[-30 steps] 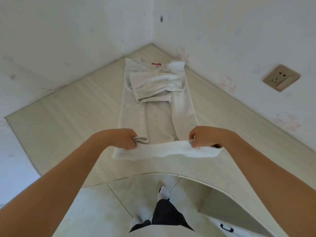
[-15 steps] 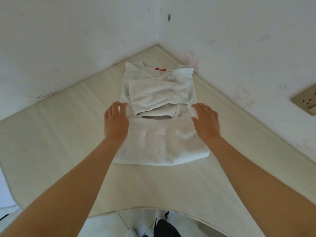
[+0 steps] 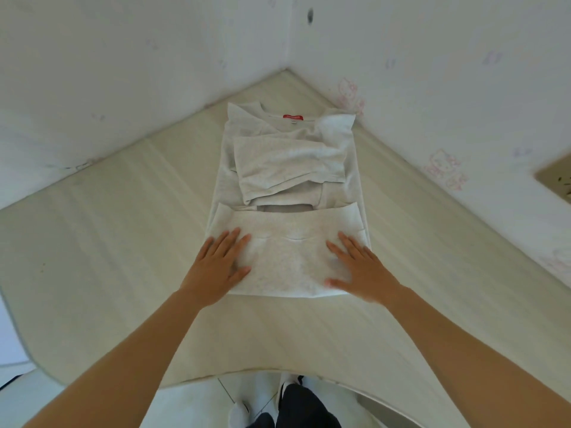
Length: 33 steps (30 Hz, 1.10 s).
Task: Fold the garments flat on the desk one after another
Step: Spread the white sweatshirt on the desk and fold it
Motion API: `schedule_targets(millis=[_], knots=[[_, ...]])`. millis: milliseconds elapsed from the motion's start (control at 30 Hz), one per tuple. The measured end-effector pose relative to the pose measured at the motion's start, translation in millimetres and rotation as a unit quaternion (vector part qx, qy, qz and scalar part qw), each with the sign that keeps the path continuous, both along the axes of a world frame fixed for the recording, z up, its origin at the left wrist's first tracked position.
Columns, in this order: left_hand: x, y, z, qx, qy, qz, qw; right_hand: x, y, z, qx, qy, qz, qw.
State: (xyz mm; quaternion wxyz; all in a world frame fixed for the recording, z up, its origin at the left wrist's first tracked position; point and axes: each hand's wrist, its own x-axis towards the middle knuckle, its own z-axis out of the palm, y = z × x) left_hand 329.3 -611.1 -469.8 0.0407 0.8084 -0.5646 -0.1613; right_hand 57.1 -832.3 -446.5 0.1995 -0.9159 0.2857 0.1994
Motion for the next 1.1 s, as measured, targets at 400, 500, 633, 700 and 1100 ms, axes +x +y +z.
schedule_targets(millis=[400, 500, 633, 700, 1100], knots=[[-23, 37, 1, -0.046, 0.013, 0.059, 0.997, -17, 57, 3, -0.1, -0.024, -0.084, 0.991], [-28, 37, 19, -0.005, 0.039, 0.084, 0.996, -16, 69, 22, -0.09, -0.02, -0.131, 0.987], [-25, 68, 46, 0.055, 0.11, 0.05, 0.991, -48, 92, 39, -0.078, 0.015, -0.11, 0.991], [-20, 80, 64, 0.098, 0.162, 0.001, 0.982, -63, 101, 52, -0.035, 0.025, -0.119, 0.992], [32, 58, 209, -0.006, 0.244, -0.039, 0.969, -53, 56, 196, 0.037, -0.172, -0.234, 0.956]])
